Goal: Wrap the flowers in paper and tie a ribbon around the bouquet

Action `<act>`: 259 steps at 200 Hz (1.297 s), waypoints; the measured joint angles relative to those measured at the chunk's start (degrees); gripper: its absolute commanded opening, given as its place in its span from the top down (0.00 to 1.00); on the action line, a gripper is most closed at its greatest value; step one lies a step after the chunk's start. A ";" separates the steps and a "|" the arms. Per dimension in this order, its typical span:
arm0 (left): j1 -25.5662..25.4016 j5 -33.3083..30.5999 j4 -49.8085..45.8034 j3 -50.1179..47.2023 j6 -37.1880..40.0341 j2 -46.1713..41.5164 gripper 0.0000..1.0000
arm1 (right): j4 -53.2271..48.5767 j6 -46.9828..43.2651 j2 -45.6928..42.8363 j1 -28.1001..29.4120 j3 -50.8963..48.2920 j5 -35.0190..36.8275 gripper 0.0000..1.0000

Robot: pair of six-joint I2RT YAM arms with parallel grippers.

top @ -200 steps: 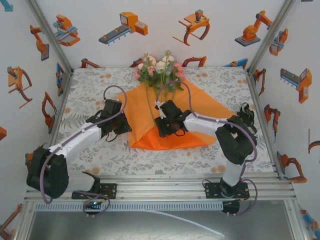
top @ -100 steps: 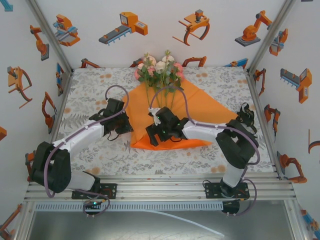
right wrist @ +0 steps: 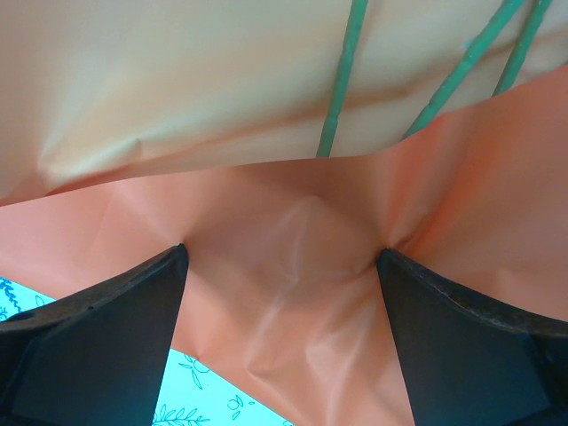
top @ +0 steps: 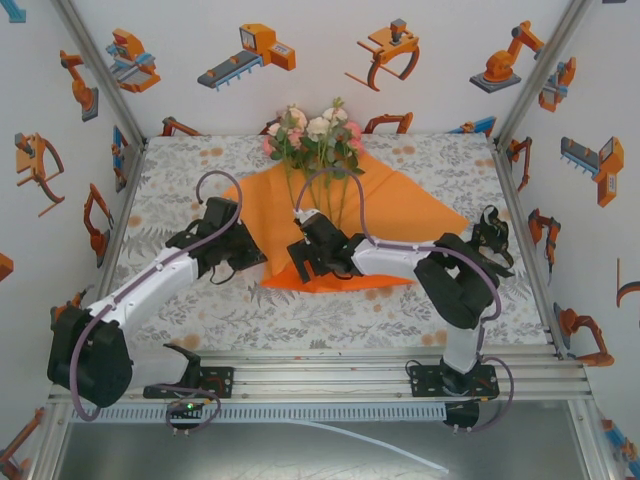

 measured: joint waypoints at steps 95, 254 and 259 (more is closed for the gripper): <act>0.17 0.74 -1.33 11.52 -0.61 10.27 0.67 | 3.45 0.15 -1.42 -0.07 -2.34 -5.55 0.23; 33.22 -3.48 5.90 10.16 11.10 25.46 0.31 | 1.73 -1.86 -2.16 -0.11 -2.75 -6.43 0.23; 33.55 -3.13 6.62 11.37 11.91 26.75 0.31 | 1.49 -1.90 -2.23 -0.11 -2.75 -6.40 0.23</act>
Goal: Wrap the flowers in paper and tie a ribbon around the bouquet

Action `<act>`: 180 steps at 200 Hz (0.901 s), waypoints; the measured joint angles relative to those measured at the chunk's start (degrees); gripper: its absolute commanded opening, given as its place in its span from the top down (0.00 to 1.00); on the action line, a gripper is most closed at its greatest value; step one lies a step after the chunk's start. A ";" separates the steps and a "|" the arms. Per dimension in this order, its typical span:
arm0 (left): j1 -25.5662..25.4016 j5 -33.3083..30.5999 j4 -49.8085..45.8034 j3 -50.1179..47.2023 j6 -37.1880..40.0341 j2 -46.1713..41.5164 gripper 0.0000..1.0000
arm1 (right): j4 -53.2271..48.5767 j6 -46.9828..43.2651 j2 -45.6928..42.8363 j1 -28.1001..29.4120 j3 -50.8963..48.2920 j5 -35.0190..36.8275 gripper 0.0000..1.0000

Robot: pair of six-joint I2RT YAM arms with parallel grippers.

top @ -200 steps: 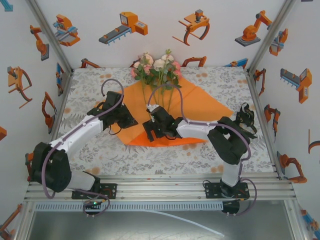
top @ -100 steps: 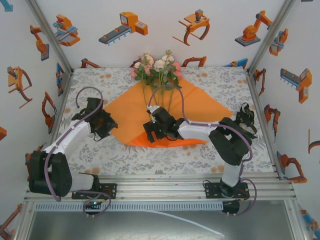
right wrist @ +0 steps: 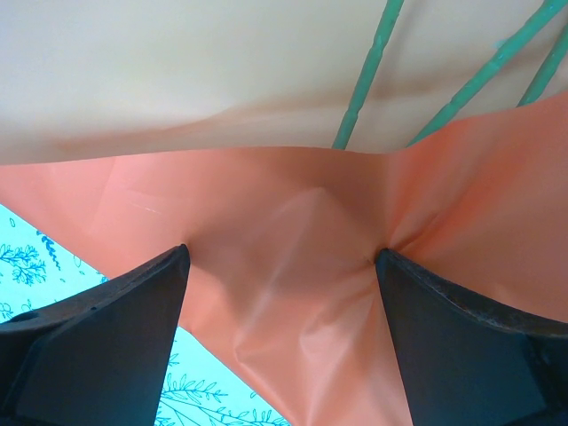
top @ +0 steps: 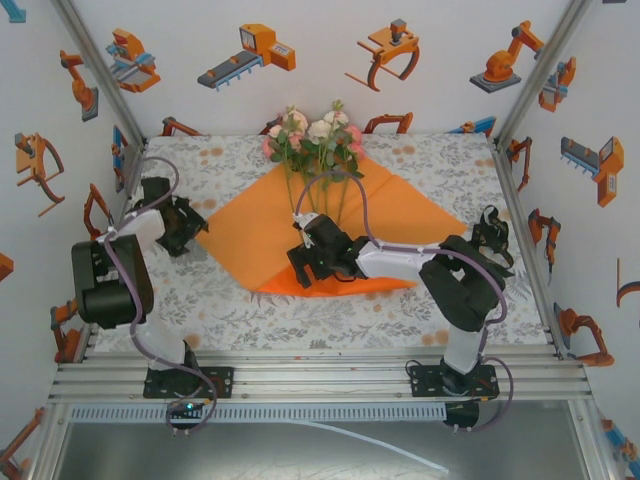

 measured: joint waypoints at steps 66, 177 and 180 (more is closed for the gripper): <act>1.11 12.79 4.22 11.28 4.50 11.23 0.41 | -3.58 -1.09 -0.35 0.00 0.83 0.04 0.23; 0.90 8.85 -4.33 6.14 14.95 4.37 0.30 | -6.12 -1.51 0.31 -0.07 2.38 0.00 0.23; 0.92 9.35 -4.24 6.08 14.84 4.44 0.30 | -6.14 -1.51 0.33 -0.07 2.40 0.00 0.23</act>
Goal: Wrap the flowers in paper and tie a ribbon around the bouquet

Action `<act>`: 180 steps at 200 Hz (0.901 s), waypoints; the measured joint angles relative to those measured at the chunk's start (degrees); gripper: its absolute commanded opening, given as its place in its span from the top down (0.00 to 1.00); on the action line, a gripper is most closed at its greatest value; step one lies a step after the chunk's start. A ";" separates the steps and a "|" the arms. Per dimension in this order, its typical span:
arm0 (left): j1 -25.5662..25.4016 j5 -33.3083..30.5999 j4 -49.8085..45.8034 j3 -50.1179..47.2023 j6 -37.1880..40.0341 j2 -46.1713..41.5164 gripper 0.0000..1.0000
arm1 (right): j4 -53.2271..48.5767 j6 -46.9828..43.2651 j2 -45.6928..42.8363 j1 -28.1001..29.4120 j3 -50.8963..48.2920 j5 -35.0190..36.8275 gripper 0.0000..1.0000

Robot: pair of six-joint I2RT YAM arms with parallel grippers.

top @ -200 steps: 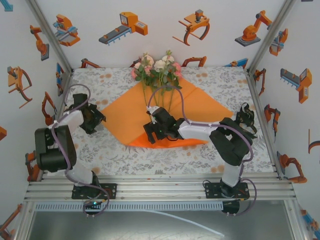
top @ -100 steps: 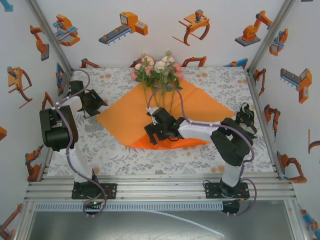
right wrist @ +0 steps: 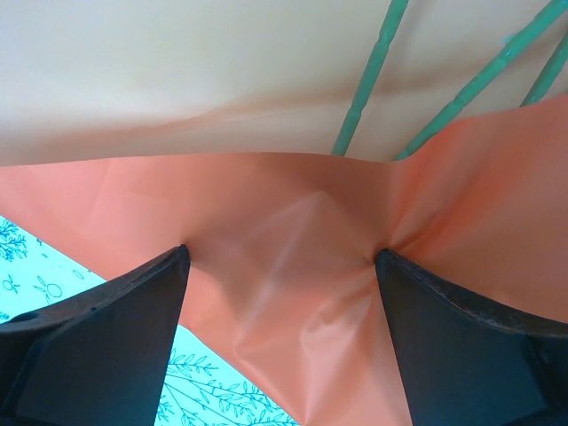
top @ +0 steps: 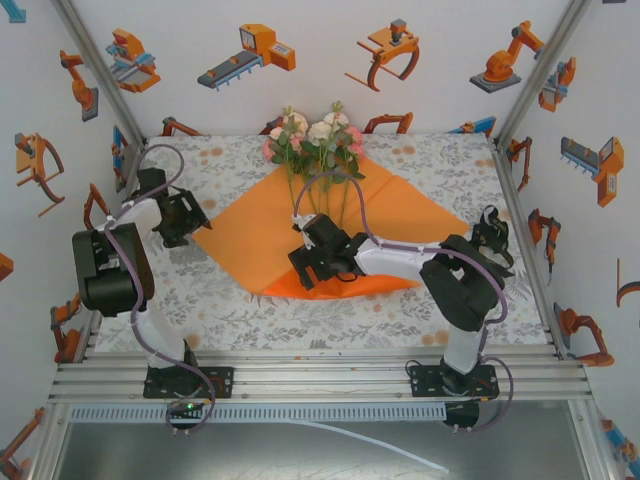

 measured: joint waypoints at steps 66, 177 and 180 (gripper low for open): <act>-2.95 12.66 11.54 -5.27 -11.13 0.35 0.37 | -0.70 0.00 0.31 -0.04 0.61 0.00 0.23; -16.26 9.94 10.08 -18.40 -19.80 -16.33 0.37 | -1.84 0.15 1.42 -0.04 2.27 0.02 0.24; -16.76 9.55 9.84 -18.86 -19.76 -16.76 0.38 | -1.84 0.24 1.42 -0.04 2.27 0.02 0.24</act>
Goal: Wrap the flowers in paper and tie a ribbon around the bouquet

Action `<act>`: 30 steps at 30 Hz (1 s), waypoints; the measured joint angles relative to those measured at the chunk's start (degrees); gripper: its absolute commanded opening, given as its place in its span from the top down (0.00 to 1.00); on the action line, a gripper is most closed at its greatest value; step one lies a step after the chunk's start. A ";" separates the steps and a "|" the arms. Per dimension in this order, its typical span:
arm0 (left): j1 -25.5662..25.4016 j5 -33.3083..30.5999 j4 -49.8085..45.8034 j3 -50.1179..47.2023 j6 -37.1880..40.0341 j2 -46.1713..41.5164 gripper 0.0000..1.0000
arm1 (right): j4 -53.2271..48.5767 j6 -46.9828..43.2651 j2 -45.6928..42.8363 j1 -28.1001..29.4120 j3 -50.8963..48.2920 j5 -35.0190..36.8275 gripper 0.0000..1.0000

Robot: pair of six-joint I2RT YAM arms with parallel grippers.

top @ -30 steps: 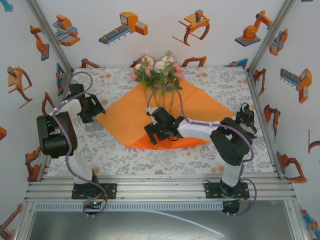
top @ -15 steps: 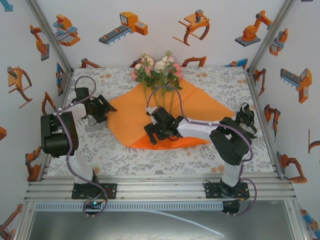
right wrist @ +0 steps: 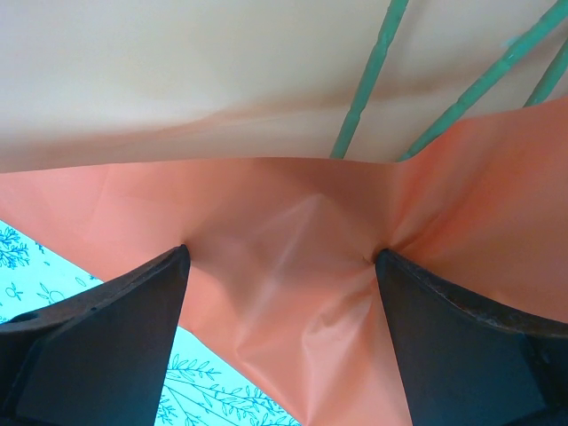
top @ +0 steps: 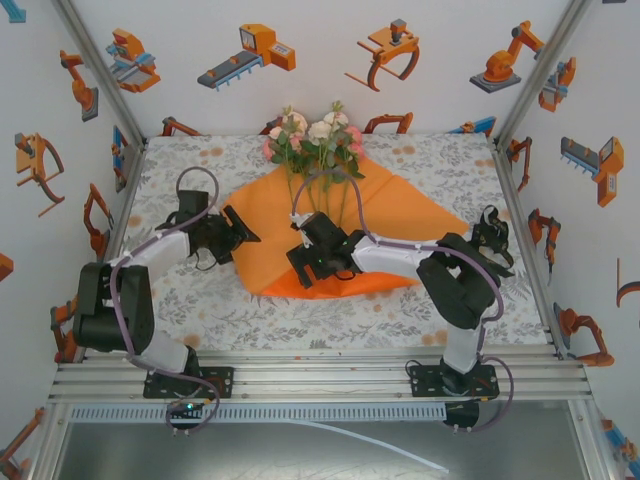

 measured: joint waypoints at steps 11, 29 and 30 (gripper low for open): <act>-7.30 -2.84 -2.73 -7.93 -8.39 -5.51 0.65 | -0.20 2.21 0.81 0.00 1.01 1.73 0.21; -12.00 2.25 -6.69 1.07 -16.31 -9.07 0.96 | 0.44 2.93 1.44 -0.33 1.73 -1.70 0.17; -12.57 1.86 -7.98 2.93 -14.73 -9.07 0.97 | 0.35 3.02 1.53 -0.33 1.88 -1.70 0.17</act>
